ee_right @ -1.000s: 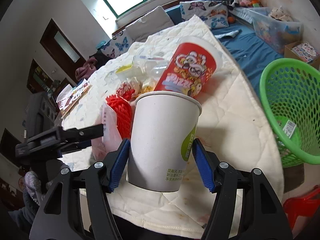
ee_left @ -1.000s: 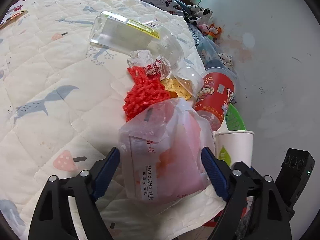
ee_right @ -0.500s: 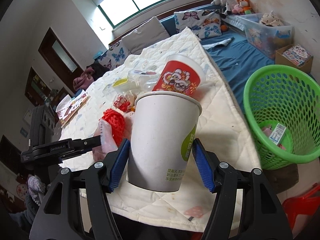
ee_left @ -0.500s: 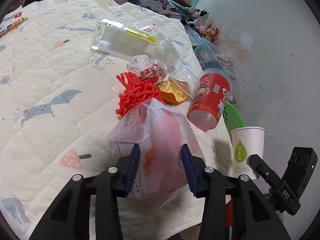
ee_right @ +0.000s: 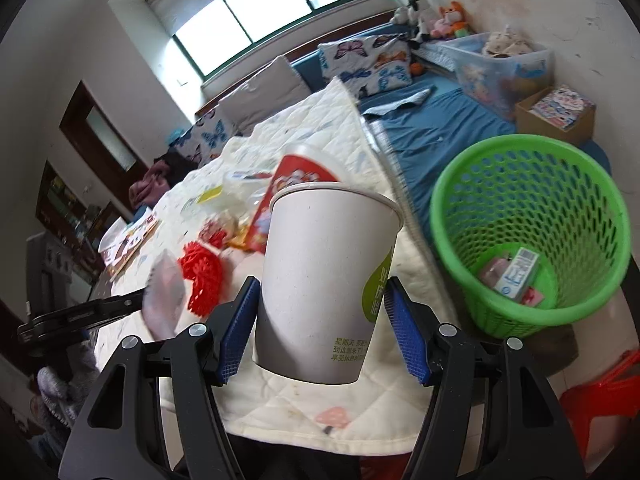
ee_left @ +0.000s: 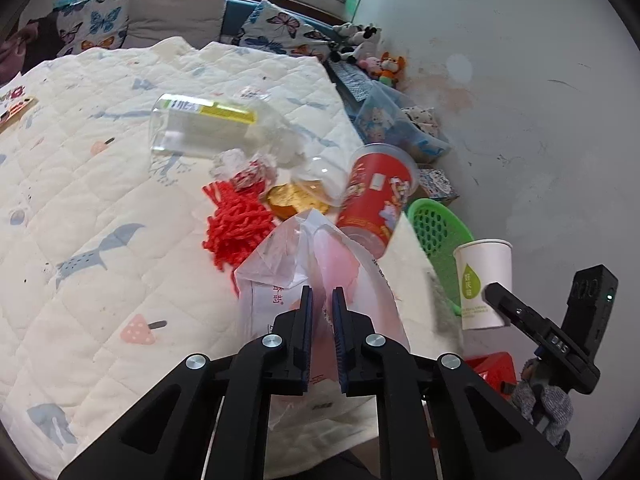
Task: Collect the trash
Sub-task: 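Carry the cup and bag to the green basket and release both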
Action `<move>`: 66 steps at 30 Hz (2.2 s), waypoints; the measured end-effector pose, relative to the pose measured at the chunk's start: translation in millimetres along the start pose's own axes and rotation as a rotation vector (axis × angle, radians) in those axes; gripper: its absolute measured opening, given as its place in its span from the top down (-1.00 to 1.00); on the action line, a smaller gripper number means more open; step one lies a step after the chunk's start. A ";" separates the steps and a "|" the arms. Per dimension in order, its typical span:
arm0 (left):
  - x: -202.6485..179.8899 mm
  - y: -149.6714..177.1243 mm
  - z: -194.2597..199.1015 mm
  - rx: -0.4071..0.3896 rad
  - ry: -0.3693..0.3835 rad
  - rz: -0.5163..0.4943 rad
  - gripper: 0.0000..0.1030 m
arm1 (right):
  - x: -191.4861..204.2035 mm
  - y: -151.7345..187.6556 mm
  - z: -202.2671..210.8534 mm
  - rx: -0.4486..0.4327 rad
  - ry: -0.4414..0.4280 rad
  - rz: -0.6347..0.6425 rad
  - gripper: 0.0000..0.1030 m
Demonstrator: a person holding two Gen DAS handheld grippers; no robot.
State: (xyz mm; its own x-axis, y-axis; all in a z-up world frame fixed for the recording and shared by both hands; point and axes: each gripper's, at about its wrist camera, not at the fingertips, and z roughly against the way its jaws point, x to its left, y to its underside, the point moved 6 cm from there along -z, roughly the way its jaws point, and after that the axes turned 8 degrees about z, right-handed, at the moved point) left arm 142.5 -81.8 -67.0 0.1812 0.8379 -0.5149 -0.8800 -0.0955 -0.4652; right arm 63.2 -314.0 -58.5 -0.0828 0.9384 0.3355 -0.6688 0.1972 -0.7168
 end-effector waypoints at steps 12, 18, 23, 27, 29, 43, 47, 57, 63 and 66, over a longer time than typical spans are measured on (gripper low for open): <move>-85.2 -23.9 3.7 0.004 0.121 -0.143 0.84 | -86.9 -11.8 26.8 -0.033 0.193 -0.073 -0.24; -131.1 -42.3 -17.2 0.020 0.151 -0.199 0.84 | -135.9 -7.4 17.8 0.001 0.305 -0.093 -0.24; -166.9 -55.9 -36.1 0.029 0.164 -0.259 0.84 | -169.4 2.2 5.0 0.041 0.390 -0.114 -0.26; -195.4 -59.8 -55.9 0.046 0.173 -0.307 0.84 | -189.4 8.3 -1.8 0.053 0.429 -0.147 -0.30; -207.8 -59.9 -66.3 0.054 0.175 -0.329 0.84 | -195.6 10.2 -2.6 0.050 0.432 -0.165 -0.36; -268.1 -46.5 -159.6 0.174 0.133 -0.458 0.84 | -197.2 18.4 21.0 -0.014 0.405 -0.198 -0.40; -276.4 -39.0 -179.2 0.200 0.117 -0.481 0.84 | -192.7 17.9 29.9 -0.036 0.390 -0.202 -0.41; -277.6 -21.1 -194.6 0.207 0.104 -0.520 0.04 | -189.8 21.4 48.1 -0.074 0.384 -0.219 -0.47; -260.9 -19.4 -172.2 0.189 0.126 -0.490 -0.05 | -181.5 23.4 52.2 -0.080 0.364 -0.216 -0.50; -246.1 -19.7 -152.9 0.151 0.124 -0.489 -0.10 | -171.3 23.5 51.8 -0.077 0.349 -0.198 -0.51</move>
State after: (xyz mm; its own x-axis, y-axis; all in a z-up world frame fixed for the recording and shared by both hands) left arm 182.4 -368.3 -41.2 0.6290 0.6945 -0.3493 -0.7316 0.3767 -0.5682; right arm 23.5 -484.9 -101.1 0.3066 0.9174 0.2536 -0.5881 0.3921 -0.7074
